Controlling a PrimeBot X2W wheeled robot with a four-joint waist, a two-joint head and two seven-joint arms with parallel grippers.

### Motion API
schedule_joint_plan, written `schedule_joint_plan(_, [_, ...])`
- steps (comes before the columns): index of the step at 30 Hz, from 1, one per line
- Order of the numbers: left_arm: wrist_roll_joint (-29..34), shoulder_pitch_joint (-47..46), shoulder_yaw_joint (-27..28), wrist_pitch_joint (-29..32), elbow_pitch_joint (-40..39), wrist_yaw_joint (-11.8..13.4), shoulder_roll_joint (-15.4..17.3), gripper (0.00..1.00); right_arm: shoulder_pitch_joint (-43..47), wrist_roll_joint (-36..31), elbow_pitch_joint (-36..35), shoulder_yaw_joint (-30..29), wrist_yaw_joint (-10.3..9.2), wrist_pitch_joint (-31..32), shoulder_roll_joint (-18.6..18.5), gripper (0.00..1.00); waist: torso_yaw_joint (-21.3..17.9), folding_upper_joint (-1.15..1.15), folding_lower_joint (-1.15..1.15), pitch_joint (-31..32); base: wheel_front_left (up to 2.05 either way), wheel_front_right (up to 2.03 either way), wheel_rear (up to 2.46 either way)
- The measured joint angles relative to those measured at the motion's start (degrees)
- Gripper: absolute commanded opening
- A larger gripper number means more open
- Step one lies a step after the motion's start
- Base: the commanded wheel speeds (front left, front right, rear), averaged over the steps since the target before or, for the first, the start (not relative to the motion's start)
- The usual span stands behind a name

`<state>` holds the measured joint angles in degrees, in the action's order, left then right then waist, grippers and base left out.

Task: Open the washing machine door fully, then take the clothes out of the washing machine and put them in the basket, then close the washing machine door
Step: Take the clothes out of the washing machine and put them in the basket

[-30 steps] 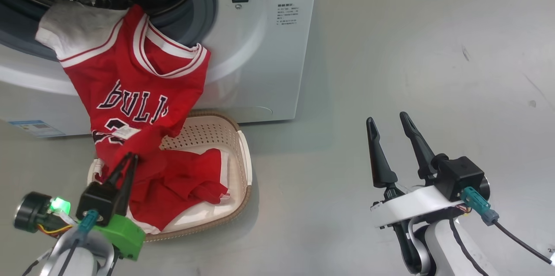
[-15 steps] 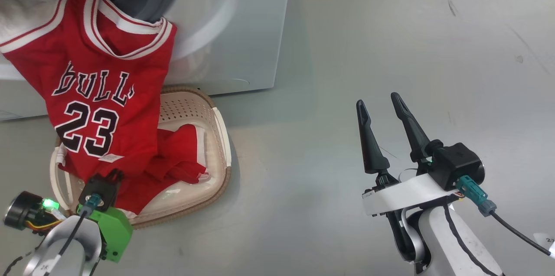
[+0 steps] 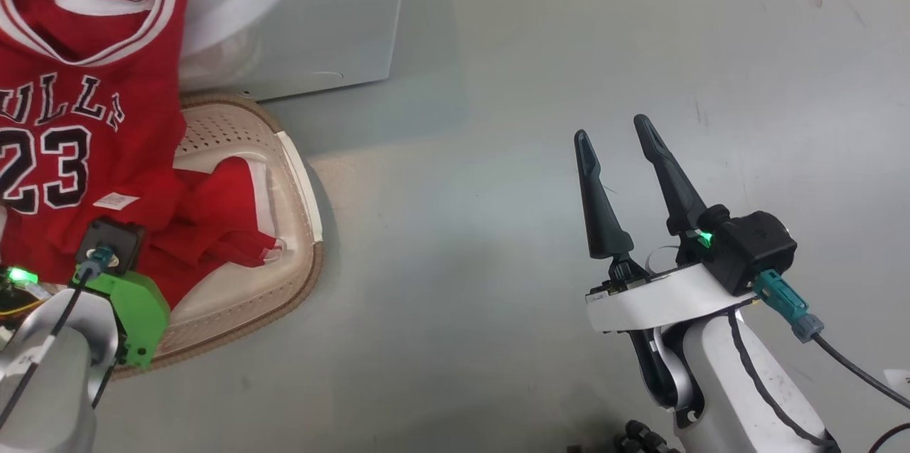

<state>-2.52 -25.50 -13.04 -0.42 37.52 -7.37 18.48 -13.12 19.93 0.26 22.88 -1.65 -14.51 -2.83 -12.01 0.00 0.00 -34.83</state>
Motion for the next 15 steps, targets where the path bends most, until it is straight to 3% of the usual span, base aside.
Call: schedule_joint_plan(15, [-1.5,-7.7,-3.3,-0.2,7.9,0.0,0.0,0.00,-2.8,-0.4,-1.7,-0.5,-1.57,0.0,0.0,1.00,-3.4,0.00,0.01,-8.1,0.00,0.00,0.00])
